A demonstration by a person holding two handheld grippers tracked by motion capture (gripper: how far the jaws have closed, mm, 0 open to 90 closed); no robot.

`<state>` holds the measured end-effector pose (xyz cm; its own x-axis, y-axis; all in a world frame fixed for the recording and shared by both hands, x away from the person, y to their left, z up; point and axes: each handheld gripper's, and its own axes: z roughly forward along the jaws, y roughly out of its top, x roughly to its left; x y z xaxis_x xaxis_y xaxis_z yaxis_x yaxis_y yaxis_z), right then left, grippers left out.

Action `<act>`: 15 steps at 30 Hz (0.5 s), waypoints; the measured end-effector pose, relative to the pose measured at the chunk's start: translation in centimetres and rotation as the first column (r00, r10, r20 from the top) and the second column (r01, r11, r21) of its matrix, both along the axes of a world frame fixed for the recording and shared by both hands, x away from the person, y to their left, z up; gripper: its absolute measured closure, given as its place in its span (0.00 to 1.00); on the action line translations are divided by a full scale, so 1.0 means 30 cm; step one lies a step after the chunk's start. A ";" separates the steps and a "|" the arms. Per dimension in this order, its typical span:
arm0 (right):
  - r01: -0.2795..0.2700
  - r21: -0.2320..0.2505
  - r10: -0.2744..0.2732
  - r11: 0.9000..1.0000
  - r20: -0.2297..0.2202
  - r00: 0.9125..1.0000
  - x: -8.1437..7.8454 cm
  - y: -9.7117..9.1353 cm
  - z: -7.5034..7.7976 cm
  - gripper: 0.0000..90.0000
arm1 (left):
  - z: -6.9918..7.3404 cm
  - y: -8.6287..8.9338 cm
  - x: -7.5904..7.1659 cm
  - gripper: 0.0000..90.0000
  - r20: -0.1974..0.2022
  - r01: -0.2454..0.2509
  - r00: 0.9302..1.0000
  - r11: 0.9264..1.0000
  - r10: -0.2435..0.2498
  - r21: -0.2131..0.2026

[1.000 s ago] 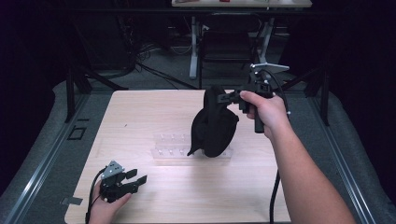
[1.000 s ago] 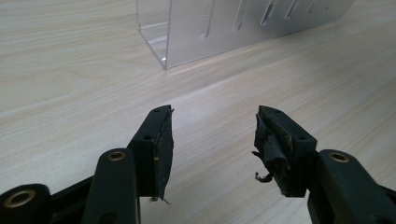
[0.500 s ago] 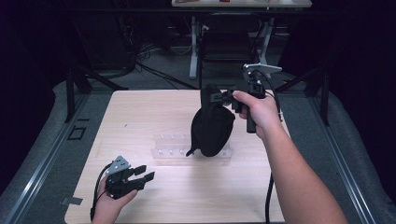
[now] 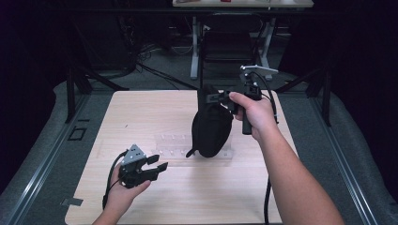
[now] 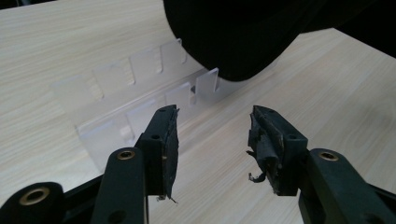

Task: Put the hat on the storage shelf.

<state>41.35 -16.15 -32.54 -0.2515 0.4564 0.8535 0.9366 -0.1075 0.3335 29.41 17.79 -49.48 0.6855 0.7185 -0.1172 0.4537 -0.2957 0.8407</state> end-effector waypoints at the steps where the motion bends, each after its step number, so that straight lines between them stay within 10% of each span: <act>1: -0.001 0.000 0.001 1.000 0.001 1.000 0.000 0.002 0.000 0.98 | 0.005 -0.010 0.003 0.58 0.000 0.003 1.000 1.000 -0.003 0.000; 15: -0.009 0.013 0.009 1.000 0.005 1.000 0.008 0.031 -0.005 0.98 | 0.028 -0.111 0.045 0.68 -0.011 0.050 0.999 0.999 -0.050 0.014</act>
<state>41.59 -15.23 -32.69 -0.2595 0.4430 0.8581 0.9359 -0.1038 0.3366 30.77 14.46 -48.64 0.7195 0.6849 -0.1150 0.4471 -0.3302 0.8313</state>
